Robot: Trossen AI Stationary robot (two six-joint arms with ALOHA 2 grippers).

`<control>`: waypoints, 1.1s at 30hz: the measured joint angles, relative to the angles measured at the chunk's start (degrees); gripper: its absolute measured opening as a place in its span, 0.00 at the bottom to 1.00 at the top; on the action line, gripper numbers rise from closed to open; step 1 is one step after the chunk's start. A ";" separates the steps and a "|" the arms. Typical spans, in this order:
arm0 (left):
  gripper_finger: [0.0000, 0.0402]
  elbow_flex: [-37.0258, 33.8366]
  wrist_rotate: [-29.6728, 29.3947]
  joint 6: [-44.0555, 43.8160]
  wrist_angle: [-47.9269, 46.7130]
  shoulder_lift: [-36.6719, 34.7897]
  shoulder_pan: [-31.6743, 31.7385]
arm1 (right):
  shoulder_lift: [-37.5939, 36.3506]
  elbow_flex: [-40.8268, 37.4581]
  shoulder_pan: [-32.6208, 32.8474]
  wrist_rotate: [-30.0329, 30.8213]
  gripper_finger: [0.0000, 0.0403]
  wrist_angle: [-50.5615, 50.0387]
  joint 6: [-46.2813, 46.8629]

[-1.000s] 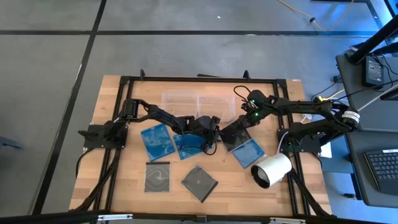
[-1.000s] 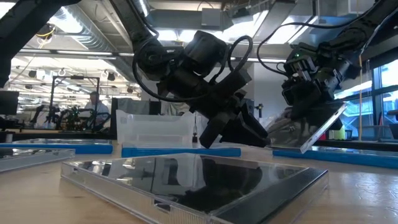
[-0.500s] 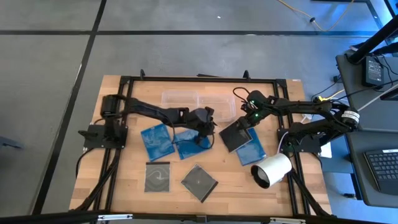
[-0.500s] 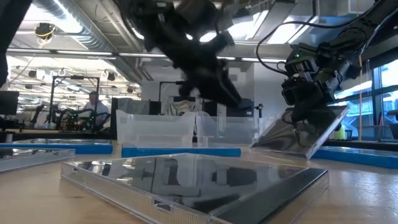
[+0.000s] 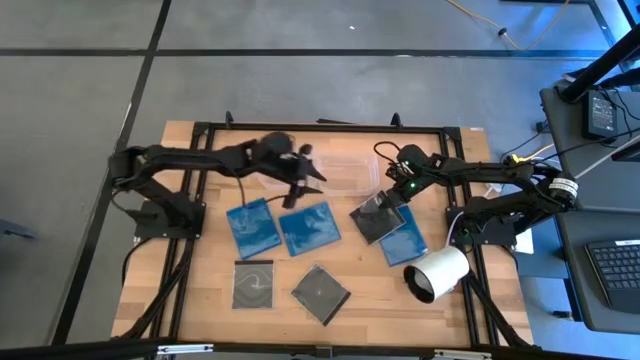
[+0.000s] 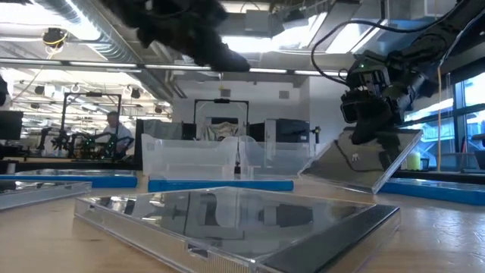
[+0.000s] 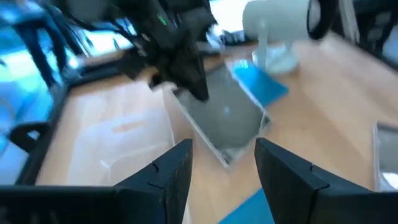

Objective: Pick & place jewel cases by type
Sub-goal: Put the top right black CD case into the right transparent bin

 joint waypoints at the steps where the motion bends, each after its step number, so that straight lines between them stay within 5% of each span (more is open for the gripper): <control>1: 0.42 -3.05 0.81 -1.30 3.72 -1.42 0.81 | 0.01 0.00 0.00 -0.19 0.09 0.21 -0.13; 9: 0.42 -21.20 1.31 -10.87 29.34 -7.79 4.75 | 0.06 -0.04 0.00 -4.16 0.10 7.38 0.55; 22: 0.42 -25.40 1.46 -14.76 30.95 -8.91 6.60 | 0.06 -0.04 0.02 -10.46 0.10 30.69 7.66; 27: 0.42 -25.40 1.45 -14.80 30.95 -8.91 6.60 | 0.04 -0.01 0.00 -1.73 0.08 42.96 6.24; 33: 0.42 -25.40 1.44 -14.80 30.93 -8.91 6.42 | -0.01 0.00 0.00 13.09 0.09 44.43 -6.39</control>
